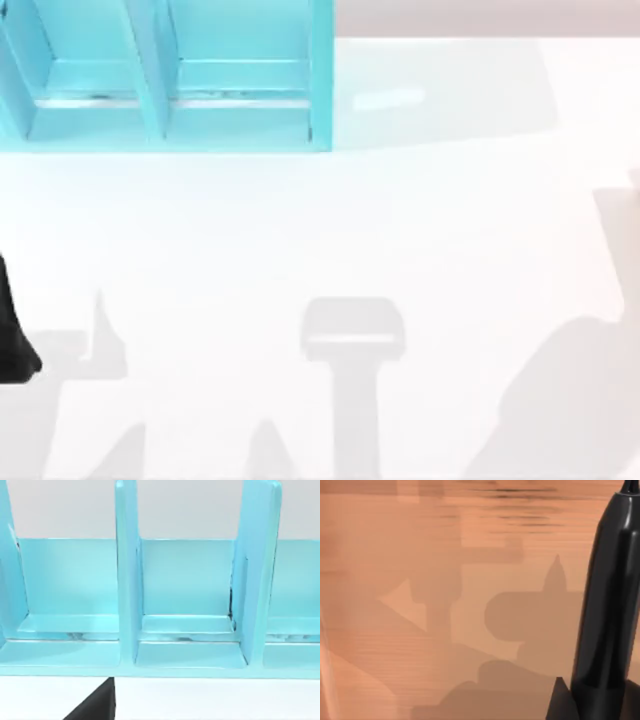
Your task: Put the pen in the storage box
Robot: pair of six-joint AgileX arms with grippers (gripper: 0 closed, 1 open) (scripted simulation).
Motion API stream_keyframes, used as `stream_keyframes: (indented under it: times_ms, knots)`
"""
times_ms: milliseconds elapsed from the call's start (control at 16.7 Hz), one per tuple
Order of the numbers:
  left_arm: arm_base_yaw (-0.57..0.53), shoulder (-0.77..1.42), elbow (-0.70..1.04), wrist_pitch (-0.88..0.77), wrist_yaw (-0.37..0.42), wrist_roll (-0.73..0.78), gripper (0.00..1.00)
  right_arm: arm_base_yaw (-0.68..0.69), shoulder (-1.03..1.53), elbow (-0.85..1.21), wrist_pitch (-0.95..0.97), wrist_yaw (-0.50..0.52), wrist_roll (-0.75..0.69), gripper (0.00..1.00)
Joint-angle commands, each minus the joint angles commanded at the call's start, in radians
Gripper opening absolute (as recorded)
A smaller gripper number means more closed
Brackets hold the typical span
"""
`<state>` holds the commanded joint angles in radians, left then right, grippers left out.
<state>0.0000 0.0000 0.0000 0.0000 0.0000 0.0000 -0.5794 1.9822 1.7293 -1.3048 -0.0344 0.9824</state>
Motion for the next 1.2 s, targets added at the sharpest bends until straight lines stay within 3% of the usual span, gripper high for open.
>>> stream_keyframes:
  times_ms: [420,1080,1200]
  knots:
    - [0.0,0.0,0.0,0.0,0.0,0.0,1.0,0.098,0.015,-0.18,0.115,0.043,0.09,0.0]
    - [0.0,0.0,0.0,0.0,0.0,0.0,1.0,0.017,-0.036,-0.268,0.219,0.001,0.042,0.0]
    - [0.0,0.0,0.0,0.0,0.0,0.0,1.0,0.017,-0.036,-0.268,0.219,0.001,0.042,0.15]
